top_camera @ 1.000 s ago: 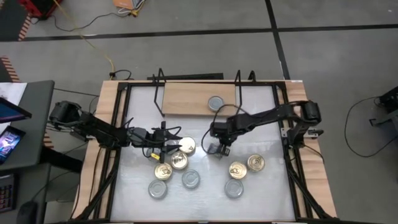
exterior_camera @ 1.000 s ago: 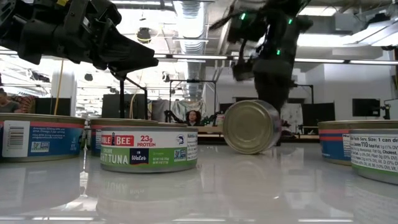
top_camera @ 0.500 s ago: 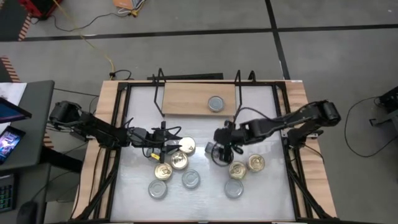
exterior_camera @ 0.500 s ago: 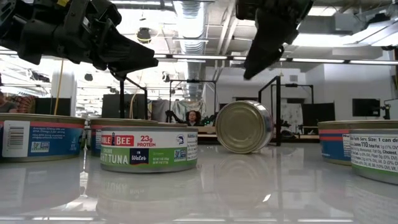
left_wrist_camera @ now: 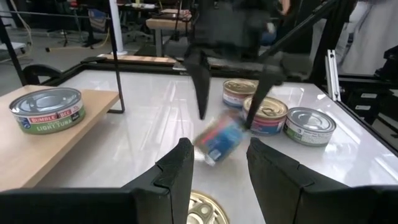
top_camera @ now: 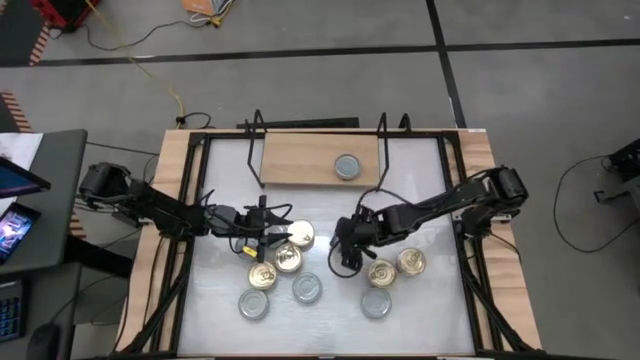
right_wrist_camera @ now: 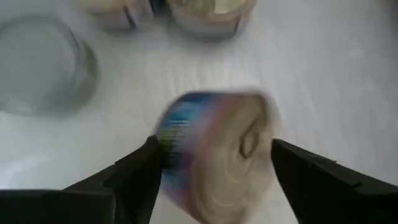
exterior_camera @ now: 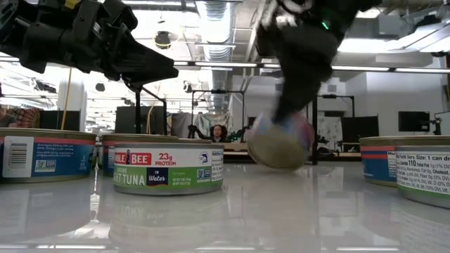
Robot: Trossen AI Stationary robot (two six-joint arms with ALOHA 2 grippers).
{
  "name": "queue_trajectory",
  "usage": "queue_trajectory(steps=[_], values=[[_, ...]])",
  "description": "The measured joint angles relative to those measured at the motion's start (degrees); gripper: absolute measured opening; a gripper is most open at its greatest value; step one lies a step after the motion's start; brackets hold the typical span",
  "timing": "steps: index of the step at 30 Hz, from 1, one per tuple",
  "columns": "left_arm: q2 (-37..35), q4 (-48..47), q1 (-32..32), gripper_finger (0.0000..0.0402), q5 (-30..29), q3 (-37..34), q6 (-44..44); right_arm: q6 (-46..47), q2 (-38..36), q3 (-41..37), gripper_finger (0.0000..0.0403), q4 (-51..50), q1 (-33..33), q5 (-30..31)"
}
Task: Stack canned seafood by type on shelf
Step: Put the green tuna can on the shelf, then put the blue-pink tuna can on the shelf
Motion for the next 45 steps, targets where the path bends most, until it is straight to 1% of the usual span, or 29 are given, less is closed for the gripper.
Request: queue_trajectory(steps=[2, 8, 12, 15, 19, 22, 25, 29, 35, 38, 41, 45], values=[[0.0, -0.17, -0.02, 0.0141, -0.63, 0.0, 0.04, -0.08, 1.39, -0.59, 0.0318, -1.71, 0.46, -0.13], [0.0, -0.28, 0.03, 0.0141, -1.74, 0.0, 0.3, -0.42, 3.48, -0.09, 0.0277, -0.23, 0.65, 0.3], [0.0, -0.26, 0.0, 0.0141, -1.9, 0.0, 0.28, -1.85, 3.32, 0.21, 0.0265, -1.15, 0.66, 0.39], [0.0, -0.28, 0.0, 0.0141, -1.93, 0.0, 0.28, -2.17, 1.32, 1.55, 0.0264, -4.66, 0.77, 1.24], [0.0, -0.85, 0.0, 0.0141, -1.91, 0.0, 0.25, -0.77, -3.3, 2.19, 0.0264, -8.42, 0.69, 3.05], [0.0, -1.14, 0.0, 0.0141, -1.79, 0.0, 0.16, 2.85, -5.64, 0.83, 0.0264, -11.13, -0.53, 2.91], [0.0, -1.03, 0.0, 0.0141, -1.45, 0.0, 0.07, 7.1, -7.52, -1.64, 0.0263, -11.29, -2.19, 2.13], [0.0, -0.79, 0.0, 0.0141, -1.42, 0.0, 0.04, 10.2, -7.06, -4.95, 0.0248, -9.89, -4.29, -0.42], [0.0, -0.74, 0.0, 0.0141, -1.91, 0.0, 0.04, 9.99, -4.15, -6.0, 0.021, -6.96, -6.3, -2.91], [0.0, -0.74, 0.0, 0.0141, -1.91, 0.0, 0.04, 9.87, -3.97, -5.97, 0.0186, -6.84, -6.78, -3.27], [0.0, -0.81, 0.0, 0.0141, -1.92, 0.0, 0.04, 9.85, -3.97, -5.97, 0.0154, -7.11, -7.15, -4.07], [0.0, -0.81, 0.0, 0.0141, -1.95, 0.0, 0.04, 9.83, -3.99, -6.48, 0.0097, -6.95, -7.7, -4.72]])
